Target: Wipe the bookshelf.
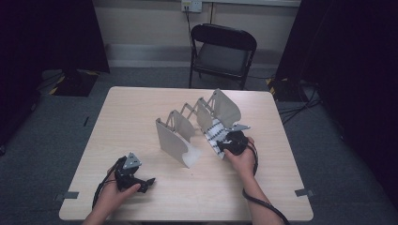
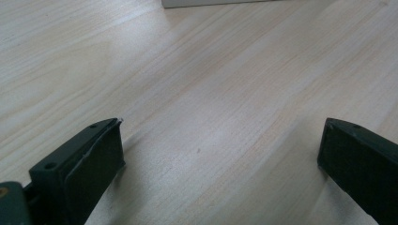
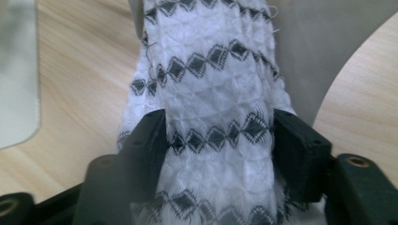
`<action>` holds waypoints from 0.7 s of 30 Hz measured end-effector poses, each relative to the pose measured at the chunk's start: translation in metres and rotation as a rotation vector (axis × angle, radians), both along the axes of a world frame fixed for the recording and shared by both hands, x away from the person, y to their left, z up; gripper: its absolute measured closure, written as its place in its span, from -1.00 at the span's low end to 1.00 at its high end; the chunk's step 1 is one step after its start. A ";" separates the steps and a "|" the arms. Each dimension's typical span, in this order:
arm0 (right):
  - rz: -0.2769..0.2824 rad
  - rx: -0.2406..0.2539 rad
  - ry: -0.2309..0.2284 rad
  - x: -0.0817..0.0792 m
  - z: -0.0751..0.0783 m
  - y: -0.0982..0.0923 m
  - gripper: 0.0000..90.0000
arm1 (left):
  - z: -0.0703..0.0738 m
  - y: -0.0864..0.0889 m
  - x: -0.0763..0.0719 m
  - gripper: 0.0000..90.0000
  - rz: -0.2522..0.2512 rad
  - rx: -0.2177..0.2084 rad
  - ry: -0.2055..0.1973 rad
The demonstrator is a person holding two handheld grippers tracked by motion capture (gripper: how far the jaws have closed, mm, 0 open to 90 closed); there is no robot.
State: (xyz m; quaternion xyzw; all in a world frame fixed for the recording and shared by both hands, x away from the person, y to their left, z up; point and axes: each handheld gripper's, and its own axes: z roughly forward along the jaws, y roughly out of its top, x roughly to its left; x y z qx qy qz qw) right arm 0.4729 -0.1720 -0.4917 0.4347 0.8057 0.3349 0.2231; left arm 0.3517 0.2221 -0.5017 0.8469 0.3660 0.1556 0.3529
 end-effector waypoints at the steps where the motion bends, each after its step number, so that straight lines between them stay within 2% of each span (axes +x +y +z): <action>1: -0.011 -0.009 -0.008 -0.001 0.000 0.000 0.22 | 0.000 0.000 0.000 -0.99 -0.001 0.002 -0.001; 4: -0.043 0.002 0.012 -0.001 0.003 -0.004 0.54 | 0.000 0.000 0.000 -0.99 0.000 0.000 0.000; 7: -0.070 0.010 0.036 -0.001 0.007 -0.005 0.67 | 0.000 0.000 0.000 -0.99 -0.001 0.002 -0.001; 10: -0.091 0.083 0.025 -0.002 0.017 -0.006 0.70 | 0.000 0.000 0.000 -0.99 -0.001 0.002 -0.001; 11: -0.091 0.105 0.015 -0.003 0.023 -0.006 0.70 | 0.000 0.000 0.000 -0.99 -0.001 0.002 -0.001; 16: -0.078 0.124 -0.077 -0.003 0.059 -0.003 0.70 | 0.000 -0.001 0.000 -0.99 0.008 -0.007 -0.004; 17: -0.078 0.130 -0.099 -0.002 0.066 -0.002 0.70 | 0.000 0.000 0.000 -0.99 -0.001 0.003 -0.001; 21: -0.071 0.175 -0.168 0.002 0.092 0.003 0.70 | 0.000 0.000 0.000 -0.99 -0.001 0.002 -0.001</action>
